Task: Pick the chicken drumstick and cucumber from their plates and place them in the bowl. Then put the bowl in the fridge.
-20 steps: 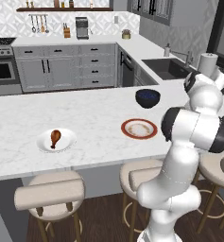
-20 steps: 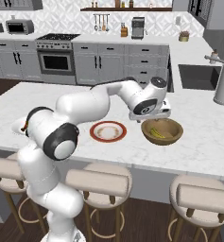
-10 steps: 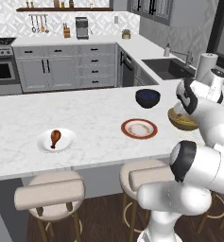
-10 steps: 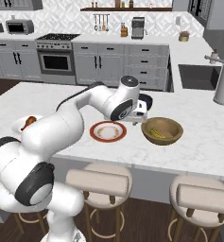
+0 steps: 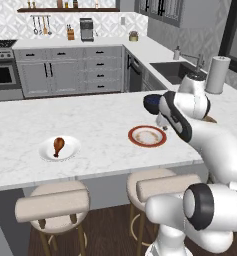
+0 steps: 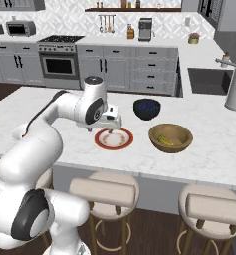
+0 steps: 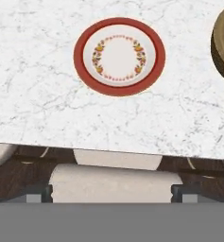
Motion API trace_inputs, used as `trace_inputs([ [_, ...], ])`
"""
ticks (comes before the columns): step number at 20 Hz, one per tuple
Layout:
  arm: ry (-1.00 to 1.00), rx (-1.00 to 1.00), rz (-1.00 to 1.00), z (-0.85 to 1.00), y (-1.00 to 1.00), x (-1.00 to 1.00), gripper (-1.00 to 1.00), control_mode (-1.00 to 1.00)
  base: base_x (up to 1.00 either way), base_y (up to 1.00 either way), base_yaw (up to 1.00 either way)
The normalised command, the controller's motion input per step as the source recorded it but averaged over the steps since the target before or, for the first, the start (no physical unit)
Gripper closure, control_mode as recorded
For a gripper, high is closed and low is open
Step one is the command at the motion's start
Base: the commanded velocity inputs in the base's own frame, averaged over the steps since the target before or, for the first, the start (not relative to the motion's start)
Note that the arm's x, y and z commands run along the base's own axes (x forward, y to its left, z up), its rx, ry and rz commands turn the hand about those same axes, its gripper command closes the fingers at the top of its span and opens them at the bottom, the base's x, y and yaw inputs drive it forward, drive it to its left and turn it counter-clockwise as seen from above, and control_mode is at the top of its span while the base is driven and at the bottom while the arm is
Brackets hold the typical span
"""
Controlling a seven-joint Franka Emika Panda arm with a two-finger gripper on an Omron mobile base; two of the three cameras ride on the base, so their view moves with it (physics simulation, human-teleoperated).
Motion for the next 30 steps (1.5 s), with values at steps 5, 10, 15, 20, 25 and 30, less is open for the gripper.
trace_inputs([
  [5,0.18,0.01,0.0,0.0,1.0,-0.1,-1.0,-1.0,0.0,0.0,0.0],
  [10,0.02,0.06,0.0,0.0,1.0,-0.14,-1.0,-1.0,0.0,0.0,0.0],
  [15,0.07,0.01,0.0,-0.04,1.0,0.01,-1.0,-1.0,0.0,0.0,0.0],
  [20,0.06,0.04,0.0,-0.27,1.0,0.0,-1.0,-1.0,0.0,0.0,0.0],
  [25,0.01,0.02,0.0,-0.13,1.0,0.04,-1.0,-1.0,0.0,0.0,0.0],
  [30,0.14,-0.03,0.0,-0.11,0.96,0.49,-1.0,-1.0,0.0,0.0,0.0],
])
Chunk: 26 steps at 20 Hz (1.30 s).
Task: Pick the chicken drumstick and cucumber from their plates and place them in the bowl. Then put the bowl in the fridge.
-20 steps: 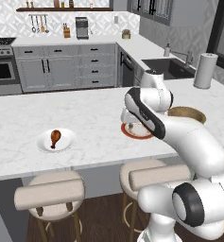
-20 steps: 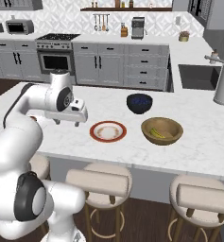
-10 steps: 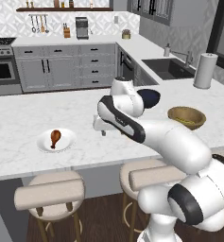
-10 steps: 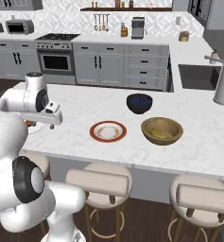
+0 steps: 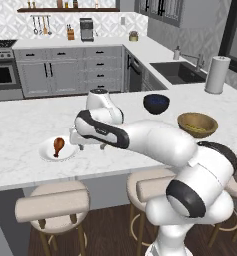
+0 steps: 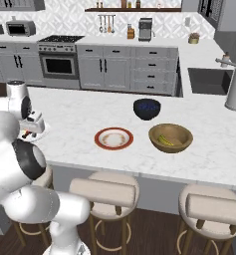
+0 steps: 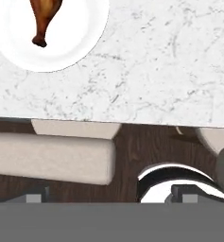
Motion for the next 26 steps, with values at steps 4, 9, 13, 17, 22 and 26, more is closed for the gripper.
trace_inputs([
  [4,0.01,-0.05,0.0,-0.23,0.82,0.5,-1.0,-1.0,0.0,0.0,0.0],
  [9,0.03,-0.04,0.0,-0.16,0.57,0.67,-1.0,-1.0,0.0,0.0,0.0],
  [13,0.0,-0.03,0.0,-0.25,0.36,0.73,-1.0,-1.0,0.0,0.0,0.0],
  [17,0.0,-0.04,-0.01,-0.32,0.19,0.34,-1.0,-1.0,0.0,0.0,0.0],
  [22,0.0,0.0,-0.02,-0.45,0.0,0.23,-1.0,-1.0,0.0,0.0,0.0],
  [26,-0.03,0.0,0.0,-0.21,0.12,0.34,-1.0,-1.0,0.0,0.0,0.0],
])
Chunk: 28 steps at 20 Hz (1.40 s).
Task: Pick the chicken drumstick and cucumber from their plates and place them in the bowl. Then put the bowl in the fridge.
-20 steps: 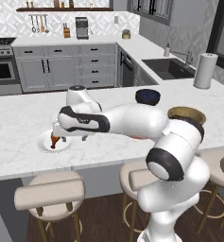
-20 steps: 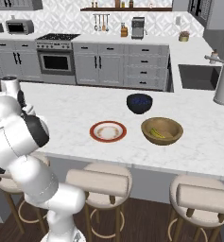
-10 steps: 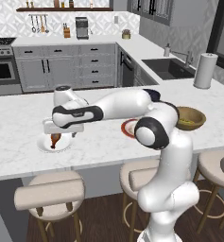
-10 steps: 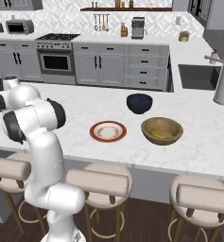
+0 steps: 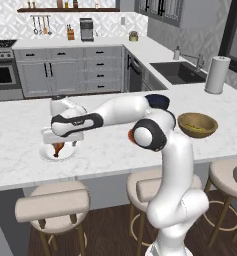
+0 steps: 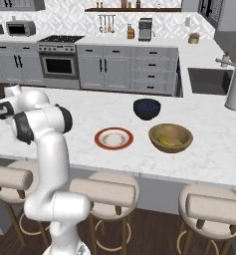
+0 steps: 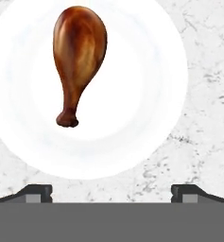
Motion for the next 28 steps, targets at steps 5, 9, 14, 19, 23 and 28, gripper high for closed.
trace_inputs([
  [5,0.0,0.0,-0.01,-0.24,0.3,0.41,-1.0,-1.0,0.0,0.0,0.0],
  [9,0.0,0.0,0.0,-0.36,0.25,0.36,-1.0,-1.0,0.0,0.0,0.0],
  [14,0.0,0.0,-0.01,-0.24,0.13,0.26,-1.0,-1.0,0.0,0.0,0.0],
  [19,0.0,0.0,0.0,-0.37,0.0,0.16,-1.0,-1.0,0.0,0.0,0.0],
  [23,0.0,0.0,0.0,-0.35,0.02,0.21,-1.0,-1.0,0.0,0.0,0.0],
  [28,0.0,0.0,0.0,-0.15,0.04,0.21,-1.0,-1.0,0.0,0.0,0.0],
])
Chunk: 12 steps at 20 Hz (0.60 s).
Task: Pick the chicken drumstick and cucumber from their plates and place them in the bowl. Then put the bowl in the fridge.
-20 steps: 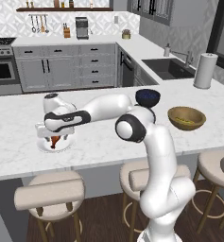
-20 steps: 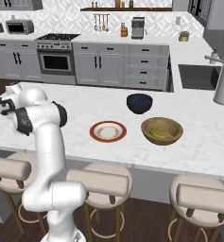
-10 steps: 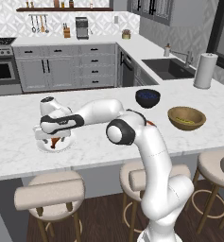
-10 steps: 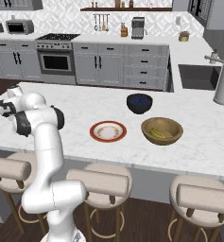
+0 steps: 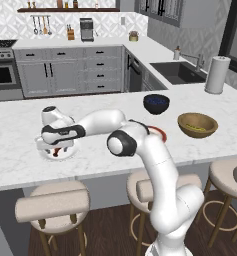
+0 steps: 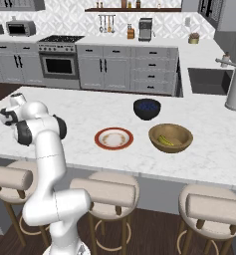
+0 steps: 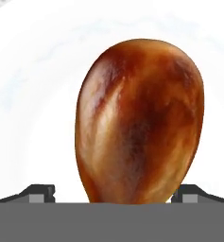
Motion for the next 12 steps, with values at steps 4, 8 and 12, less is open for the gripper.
trace_inputs([
  [4,0.0,0.0,0.0,-0.26,0.0,0.01,1.0,-1.0,0.0,0.0,0.0],
  [8,0.0,0.0,0.0,-0.3,-0.28,-0.11,1.0,-1.0,0.0,0.0,0.0],
  [12,-0.02,0.0,-0.01,-0.11,-0.39,-0.16,1.0,-1.0,0.0,0.0,0.0],
])
